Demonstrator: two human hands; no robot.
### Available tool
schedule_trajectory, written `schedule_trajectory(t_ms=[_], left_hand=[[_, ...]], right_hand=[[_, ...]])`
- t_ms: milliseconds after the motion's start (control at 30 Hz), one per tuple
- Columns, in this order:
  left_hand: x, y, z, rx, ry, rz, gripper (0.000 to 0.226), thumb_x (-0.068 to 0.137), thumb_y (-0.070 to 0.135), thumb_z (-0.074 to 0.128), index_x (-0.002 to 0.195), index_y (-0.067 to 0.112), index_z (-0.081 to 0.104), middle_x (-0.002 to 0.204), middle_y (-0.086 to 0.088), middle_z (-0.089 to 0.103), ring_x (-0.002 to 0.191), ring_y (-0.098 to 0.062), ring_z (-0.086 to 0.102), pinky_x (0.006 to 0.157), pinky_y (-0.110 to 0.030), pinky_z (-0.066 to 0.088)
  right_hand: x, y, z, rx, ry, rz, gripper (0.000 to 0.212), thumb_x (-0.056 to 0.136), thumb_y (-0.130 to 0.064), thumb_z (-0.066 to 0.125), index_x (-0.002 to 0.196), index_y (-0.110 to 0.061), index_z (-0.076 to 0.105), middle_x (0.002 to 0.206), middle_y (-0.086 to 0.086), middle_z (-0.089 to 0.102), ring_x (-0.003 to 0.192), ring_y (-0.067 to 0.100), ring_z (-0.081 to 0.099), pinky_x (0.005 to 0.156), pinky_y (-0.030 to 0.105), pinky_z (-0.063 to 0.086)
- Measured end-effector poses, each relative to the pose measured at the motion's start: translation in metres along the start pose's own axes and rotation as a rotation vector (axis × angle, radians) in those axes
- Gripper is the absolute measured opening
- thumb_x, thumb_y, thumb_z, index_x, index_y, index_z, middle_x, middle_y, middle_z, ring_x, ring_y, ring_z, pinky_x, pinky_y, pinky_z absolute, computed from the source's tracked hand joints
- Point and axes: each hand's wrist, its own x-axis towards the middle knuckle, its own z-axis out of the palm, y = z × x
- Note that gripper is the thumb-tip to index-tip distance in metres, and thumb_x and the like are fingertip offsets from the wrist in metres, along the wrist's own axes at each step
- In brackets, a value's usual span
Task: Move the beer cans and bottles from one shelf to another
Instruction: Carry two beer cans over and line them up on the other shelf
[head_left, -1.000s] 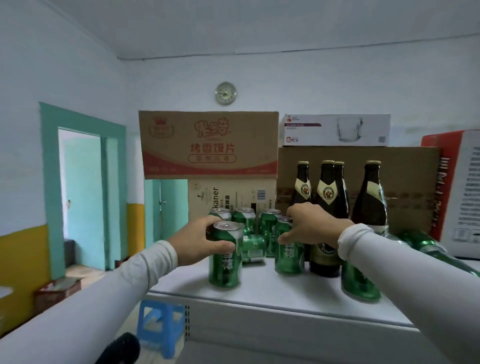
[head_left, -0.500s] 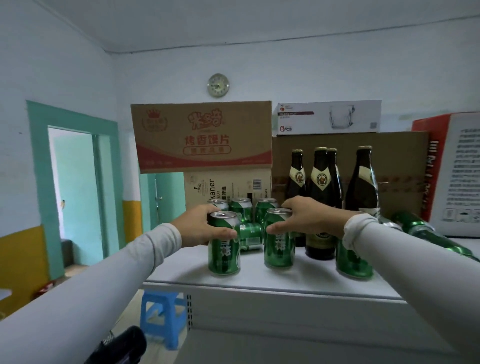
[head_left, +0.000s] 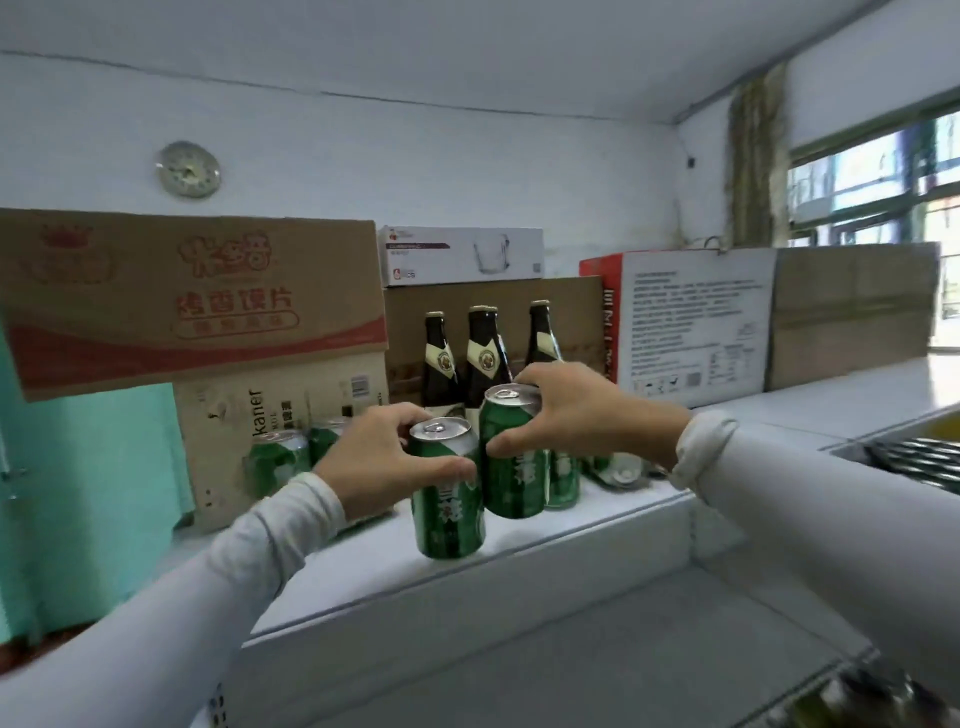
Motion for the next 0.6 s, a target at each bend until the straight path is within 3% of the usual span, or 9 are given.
schedule_trajectory(t_ms=[100, 200, 333, 467, 600], left_hand=[[0.012, 0.032, 0.045, -0.068, -0.052, 0.116, 0.045, 0.063, 0.044, 0.085, 0.100, 0.023, 0.068, 0.093, 0.013, 0.069, 0.087, -0.001, 0.063, 0.075, -0.022, 0.050], [0.024, 0.068, 0.098, -0.129, -0.142, 0.194, 0.045, 0.060, 0.048, 0.085, 0.096, 0.025, 0.069, 0.091, 0.012, 0.068, 0.085, -0.003, 0.064, 0.075, -0.027, 0.053], [0.038, 0.127, 0.177, -0.180, -0.266, 0.288, 0.056, 0.054, 0.055, 0.082, 0.099, 0.024, 0.067, 0.092, 0.008, 0.069, 0.086, -0.008, 0.065, 0.079, -0.034, 0.056], [0.036, 0.193, 0.272, -0.251, -0.351, 0.344, 0.057, 0.052, 0.057, 0.081, 0.096, 0.027, 0.063, 0.091, 0.009, 0.068, 0.085, -0.009, 0.064, 0.078, -0.036, 0.057], [0.027, 0.254, 0.379, -0.320, -0.458, 0.371, 0.073, 0.046, 0.065, 0.074, 0.105, 0.023, 0.064, 0.094, 0.010, 0.068, 0.086, -0.006, 0.064, 0.079, -0.034, 0.057]], right_hand=[[-0.043, 0.032, -0.038, -0.098, 0.037, 0.109, 0.053, 0.068, -0.052, 0.082, 0.086, -0.004, 0.066, 0.074, 0.012, 0.065, 0.062, 0.017, 0.054, 0.056, 0.031, 0.040], [-0.094, 0.070, -0.070, -0.195, 0.059, 0.234, 0.043, 0.069, -0.050, 0.082, 0.077, -0.012, 0.064, 0.072, 0.005, 0.063, 0.062, 0.016, 0.053, 0.055, 0.029, 0.039], [-0.168, 0.125, -0.105, -0.281, 0.081, 0.399, 0.048, 0.066, -0.052, 0.082, 0.089, -0.014, 0.067, 0.081, 0.002, 0.070, 0.073, 0.019, 0.065, 0.066, 0.038, 0.054], [-0.250, 0.190, -0.140, -0.333, 0.062, 0.521, 0.045, 0.071, -0.051, 0.081, 0.088, -0.015, 0.060, 0.076, -0.004, 0.060, 0.064, 0.011, 0.050, 0.054, 0.027, 0.039], [-0.330, 0.263, -0.170, -0.324, 0.057, 0.639, 0.064, 0.067, -0.059, 0.079, 0.104, -0.010, 0.059, 0.095, 0.007, 0.067, 0.077, 0.018, 0.058, 0.075, 0.041, 0.054]])
